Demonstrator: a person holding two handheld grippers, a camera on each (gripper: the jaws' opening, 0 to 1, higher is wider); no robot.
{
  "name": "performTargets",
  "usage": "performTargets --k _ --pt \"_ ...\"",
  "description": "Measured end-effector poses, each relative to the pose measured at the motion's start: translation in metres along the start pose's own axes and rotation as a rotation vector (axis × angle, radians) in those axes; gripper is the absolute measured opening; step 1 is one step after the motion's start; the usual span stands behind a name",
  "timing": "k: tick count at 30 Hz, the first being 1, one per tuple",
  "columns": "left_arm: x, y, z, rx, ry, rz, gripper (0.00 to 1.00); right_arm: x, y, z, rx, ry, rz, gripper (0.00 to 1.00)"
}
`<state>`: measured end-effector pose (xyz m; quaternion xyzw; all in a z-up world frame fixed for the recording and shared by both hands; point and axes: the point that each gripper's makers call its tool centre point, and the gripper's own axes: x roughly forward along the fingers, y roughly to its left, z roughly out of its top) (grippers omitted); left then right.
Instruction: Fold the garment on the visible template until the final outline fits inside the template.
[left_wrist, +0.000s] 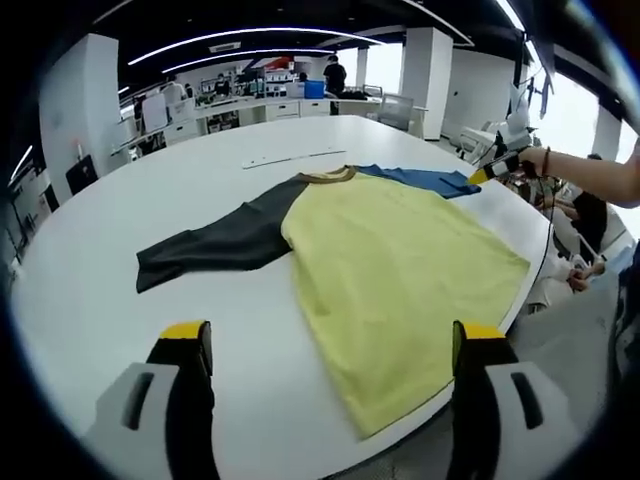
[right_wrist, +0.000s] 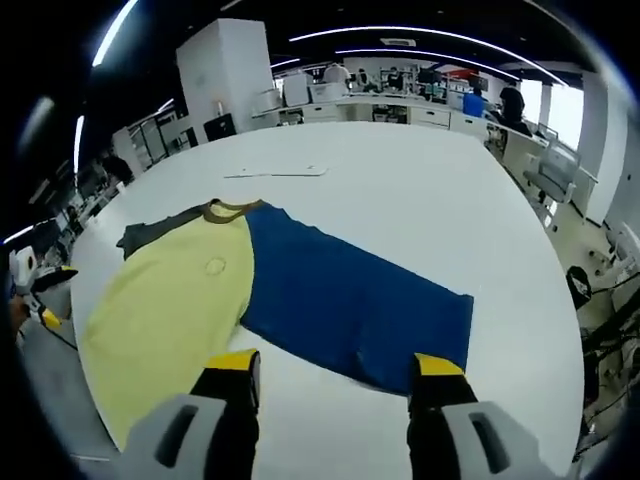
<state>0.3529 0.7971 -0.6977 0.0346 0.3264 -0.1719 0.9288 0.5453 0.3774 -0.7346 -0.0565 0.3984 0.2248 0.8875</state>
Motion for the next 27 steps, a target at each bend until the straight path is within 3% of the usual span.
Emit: performTargets --k 6,13,20,22,27 --pt "-0.001 0.003 0.002 -0.002 -0.007 0.013 0.94 0.019 -0.008 -0.003 -0.011 0.062 -0.004 0.4" --pt "0.0 0.0 -0.001 -0.008 -0.003 0.011 0.91 0.034 -0.009 -0.006 -0.032 0.1 -0.006 0.31" --pt "-0.002 0.001 -0.004 -0.019 0.006 0.017 0.88 0.035 -0.021 -0.008 -0.076 0.125 -0.071 0.16" --pt "-0.003 0.002 -0.005 -0.019 0.01 0.02 0.87 0.035 -0.022 -0.008 -0.01 0.116 -0.097 0.15" --pt "-0.004 0.0 -0.007 -0.017 0.018 0.019 0.85 0.036 -0.021 -0.007 -0.042 0.125 -0.109 0.12"
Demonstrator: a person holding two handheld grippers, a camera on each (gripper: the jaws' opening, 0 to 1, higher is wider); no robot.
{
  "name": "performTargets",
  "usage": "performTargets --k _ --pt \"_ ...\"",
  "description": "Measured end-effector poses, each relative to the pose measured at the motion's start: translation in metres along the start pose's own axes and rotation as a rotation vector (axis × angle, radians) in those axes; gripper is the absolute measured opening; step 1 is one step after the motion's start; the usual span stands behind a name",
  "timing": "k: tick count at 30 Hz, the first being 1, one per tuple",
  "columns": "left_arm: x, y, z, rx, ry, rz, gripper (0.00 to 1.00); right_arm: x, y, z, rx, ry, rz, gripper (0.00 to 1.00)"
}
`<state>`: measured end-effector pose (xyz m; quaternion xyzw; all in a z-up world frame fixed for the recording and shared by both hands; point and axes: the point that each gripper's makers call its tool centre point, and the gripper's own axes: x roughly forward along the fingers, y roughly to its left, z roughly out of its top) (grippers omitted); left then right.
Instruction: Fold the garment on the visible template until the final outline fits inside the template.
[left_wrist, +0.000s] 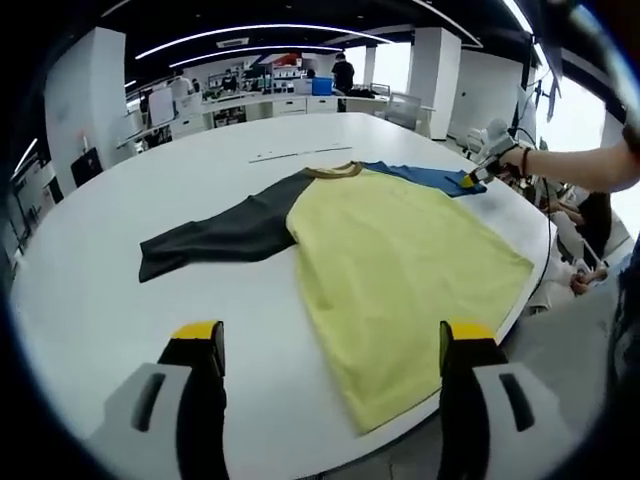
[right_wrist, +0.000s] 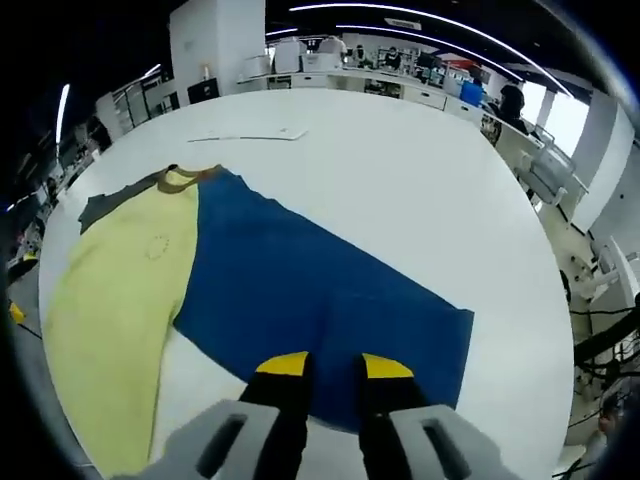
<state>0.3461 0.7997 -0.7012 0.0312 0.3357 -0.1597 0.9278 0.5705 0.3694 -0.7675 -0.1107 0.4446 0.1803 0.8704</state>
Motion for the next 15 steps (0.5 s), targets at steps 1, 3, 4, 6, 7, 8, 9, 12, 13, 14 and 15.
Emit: performTargets --k 1,3,4,6,7,8,9,12,13,14,15 --pt "0.0 -0.001 0.001 0.002 -0.003 -0.002 0.85 0.0 -0.001 0.0 0.005 0.0 -0.007 0.11" --pt "-0.001 -0.002 0.001 0.004 -0.002 -0.003 0.85 0.0 0.0 0.0 0.004 0.004 -0.012 0.05" --pt "-0.001 -0.001 0.001 0.006 -0.002 -0.003 0.84 0.0 -0.004 -0.001 -0.01 0.012 -0.036 0.01" --pt "-0.003 0.0 0.0 0.012 0.0 0.001 0.84 0.0 -0.006 0.0 0.005 0.007 -0.034 0.0" --pt "-0.004 0.0 0.0 0.013 -0.001 0.003 0.84 0.0 -0.006 0.0 0.049 0.003 -0.023 0.0" --pt "-0.004 0.002 0.0 0.014 -0.001 0.006 0.84 0.0 -0.007 0.0 0.05 0.003 -0.019 0.0" --pt "-0.005 0.003 0.0 0.013 0.0 0.008 0.84 -0.001 -0.009 0.0 0.066 -0.001 -0.014 0.0" --pt "-0.006 0.005 -0.001 0.011 0.001 0.013 0.83 -0.004 -0.011 0.002 0.083 -0.009 -0.017 0.0" --pt "-0.006 0.005 -0.001 0.011 -0.001 0.014 0.83 -0.006 -0.012 0.004 0.085 -0.012 -0.02 0.0" --pt "-0.007 0.005 -0.001 0.011 -0.004 0.014 0.83 -0.007 -0.013 0.006 0.087 -0.015 -0.022 0.0" --pt "-0.006 0.005 -0.001 0.011 -0.004 0.012 0.84 -0.009 -0.013 0.007 0.089 -0.017 -0.023 0.0"
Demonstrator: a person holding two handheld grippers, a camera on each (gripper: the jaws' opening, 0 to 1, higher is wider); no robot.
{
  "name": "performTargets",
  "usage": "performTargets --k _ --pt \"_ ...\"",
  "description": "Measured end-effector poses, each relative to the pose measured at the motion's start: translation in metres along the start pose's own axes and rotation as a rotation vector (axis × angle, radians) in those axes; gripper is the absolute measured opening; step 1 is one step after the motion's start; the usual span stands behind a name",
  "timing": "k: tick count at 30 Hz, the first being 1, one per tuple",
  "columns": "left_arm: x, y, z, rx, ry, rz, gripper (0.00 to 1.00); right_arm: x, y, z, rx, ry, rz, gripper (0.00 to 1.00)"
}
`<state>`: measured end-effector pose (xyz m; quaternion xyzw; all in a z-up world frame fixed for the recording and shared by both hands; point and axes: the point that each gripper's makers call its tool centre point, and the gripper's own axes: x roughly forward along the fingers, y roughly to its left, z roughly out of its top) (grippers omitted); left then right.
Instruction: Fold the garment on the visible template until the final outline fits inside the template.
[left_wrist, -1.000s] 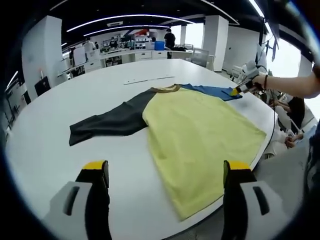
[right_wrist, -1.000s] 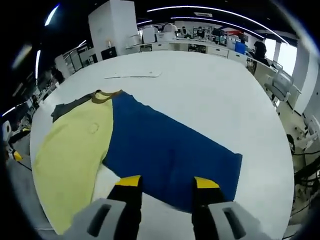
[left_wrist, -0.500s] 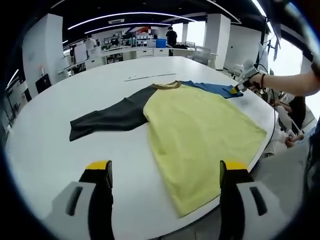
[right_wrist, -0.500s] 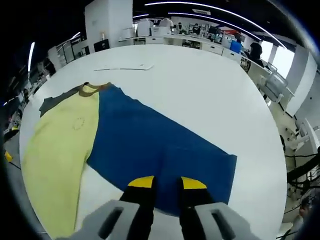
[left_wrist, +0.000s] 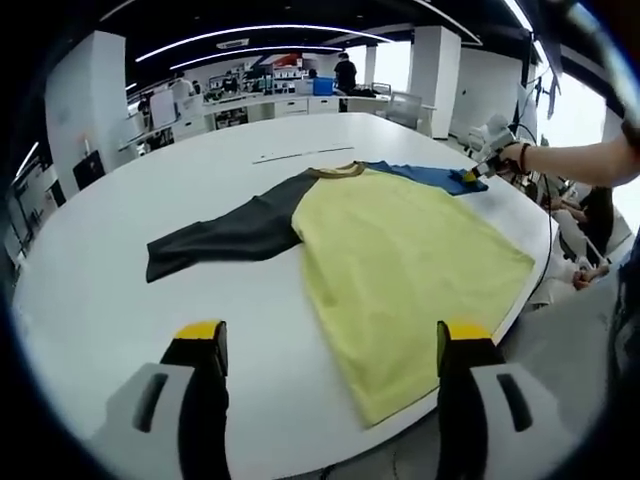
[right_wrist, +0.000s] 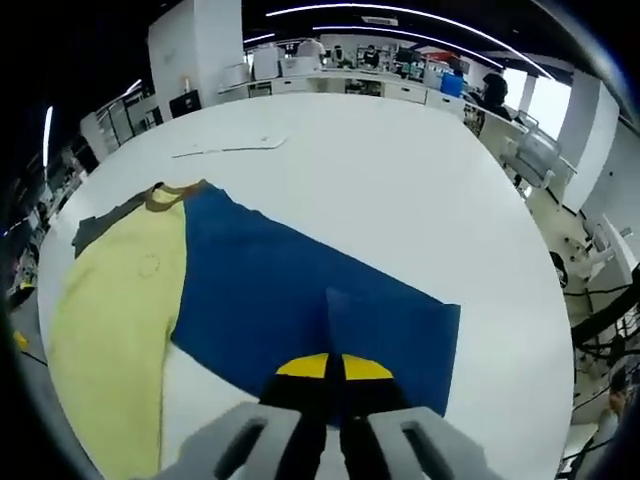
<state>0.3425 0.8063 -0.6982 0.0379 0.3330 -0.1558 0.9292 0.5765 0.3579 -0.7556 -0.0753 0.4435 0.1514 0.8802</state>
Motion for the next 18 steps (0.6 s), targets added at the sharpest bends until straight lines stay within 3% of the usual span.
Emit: performTargets --k 9,18 --pt "0.0 0.0 0.002 0.008 -0.011 -0.003 0.86 -0.012 -0.002 0.023 0.012 -0.026 -0.013 0.0" --pt "-0.001 0.0 0.001 0.021 -0.007 -0.013 0.87 -0.02 0.014 0.045 -0.028 -0.035 0.004 0.0"
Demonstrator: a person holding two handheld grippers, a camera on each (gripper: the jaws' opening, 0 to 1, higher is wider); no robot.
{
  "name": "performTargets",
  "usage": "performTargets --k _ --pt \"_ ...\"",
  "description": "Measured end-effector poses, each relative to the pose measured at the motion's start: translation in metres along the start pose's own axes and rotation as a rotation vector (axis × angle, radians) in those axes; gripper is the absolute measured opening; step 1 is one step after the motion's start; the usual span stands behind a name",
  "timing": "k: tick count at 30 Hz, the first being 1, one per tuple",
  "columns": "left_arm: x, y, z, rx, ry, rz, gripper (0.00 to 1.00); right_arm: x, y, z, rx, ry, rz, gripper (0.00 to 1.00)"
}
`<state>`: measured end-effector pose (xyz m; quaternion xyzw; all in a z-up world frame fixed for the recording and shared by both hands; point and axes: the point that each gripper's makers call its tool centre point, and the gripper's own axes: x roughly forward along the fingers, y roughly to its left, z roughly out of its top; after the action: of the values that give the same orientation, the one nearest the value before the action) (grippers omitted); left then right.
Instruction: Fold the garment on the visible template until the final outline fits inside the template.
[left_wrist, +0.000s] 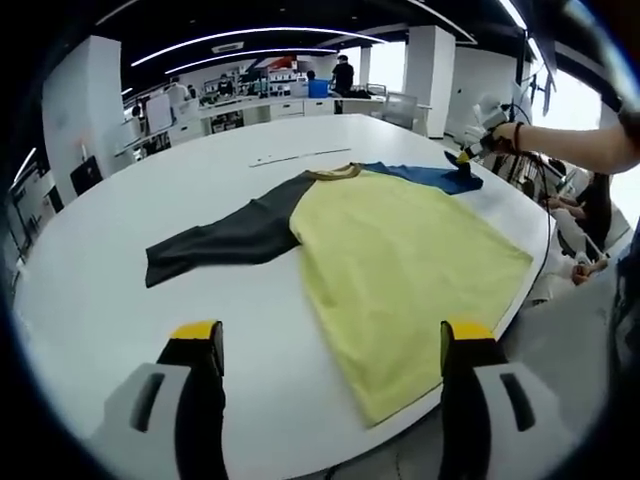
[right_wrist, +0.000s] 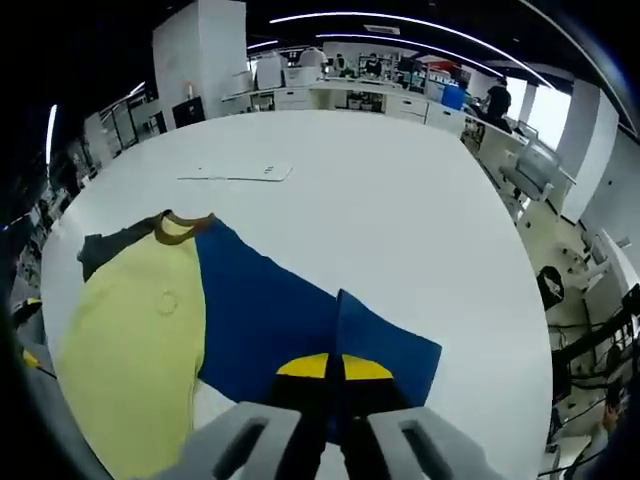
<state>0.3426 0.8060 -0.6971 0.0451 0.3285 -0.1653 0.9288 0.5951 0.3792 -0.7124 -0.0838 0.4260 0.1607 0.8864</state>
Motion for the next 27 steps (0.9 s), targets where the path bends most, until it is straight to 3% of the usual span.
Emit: performTargets --k 27 --pt "-0.004 0.003 -0.001 0.001 -0.003 0.004 0.88 -0.001 0.072 0.046 -0.119 -0.013 0.106 0.0"
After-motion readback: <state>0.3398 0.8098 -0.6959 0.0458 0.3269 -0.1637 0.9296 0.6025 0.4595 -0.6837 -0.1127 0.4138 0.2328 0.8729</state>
